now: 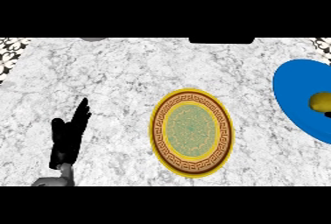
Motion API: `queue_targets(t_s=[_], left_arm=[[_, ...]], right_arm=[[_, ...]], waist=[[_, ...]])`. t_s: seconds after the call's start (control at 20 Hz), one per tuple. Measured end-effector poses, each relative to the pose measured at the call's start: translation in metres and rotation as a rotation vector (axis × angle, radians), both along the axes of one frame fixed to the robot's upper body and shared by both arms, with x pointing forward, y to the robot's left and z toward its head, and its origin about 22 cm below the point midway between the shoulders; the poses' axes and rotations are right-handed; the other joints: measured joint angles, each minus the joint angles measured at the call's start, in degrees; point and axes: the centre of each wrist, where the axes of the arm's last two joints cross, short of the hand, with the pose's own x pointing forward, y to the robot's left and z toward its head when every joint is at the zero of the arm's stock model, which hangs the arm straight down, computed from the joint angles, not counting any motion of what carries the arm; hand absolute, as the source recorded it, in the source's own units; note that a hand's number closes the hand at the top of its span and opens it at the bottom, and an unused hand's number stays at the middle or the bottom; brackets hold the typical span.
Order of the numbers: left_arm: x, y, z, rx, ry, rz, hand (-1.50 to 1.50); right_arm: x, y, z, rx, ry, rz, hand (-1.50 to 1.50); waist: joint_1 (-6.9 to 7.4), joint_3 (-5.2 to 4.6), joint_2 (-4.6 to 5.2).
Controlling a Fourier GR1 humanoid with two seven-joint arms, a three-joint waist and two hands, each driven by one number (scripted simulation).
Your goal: Pick the lemon from the plate and place it in the plate
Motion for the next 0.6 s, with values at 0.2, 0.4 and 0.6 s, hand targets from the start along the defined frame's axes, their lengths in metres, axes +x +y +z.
queue_targets(t_s=[0.2,0.4,0.6], left_arm=[[-0.003,0.000,0.001,0.003,0.000,-0.009,0.00],[0.001,-0.003,0.000,0.005,-0.001,-0.006,0.00],[0.004,-0.011,-0.001,0.007,-0.008,-0.009,0.00]], right_arm=[[-0.010,-0.007,-0.003,-0.018,0.009,-0.025,-1.50],[-0.016,-0.017,0.004,-0.038,0.031,-0.054,-1.50],[-0.025,-0.023,0.003,-0.049,0.046,-0.075,-1.50]], waist=[[0.21,0.04,0.09],[0.17,0.05,0.12],[0.28,0.08,0.20]])
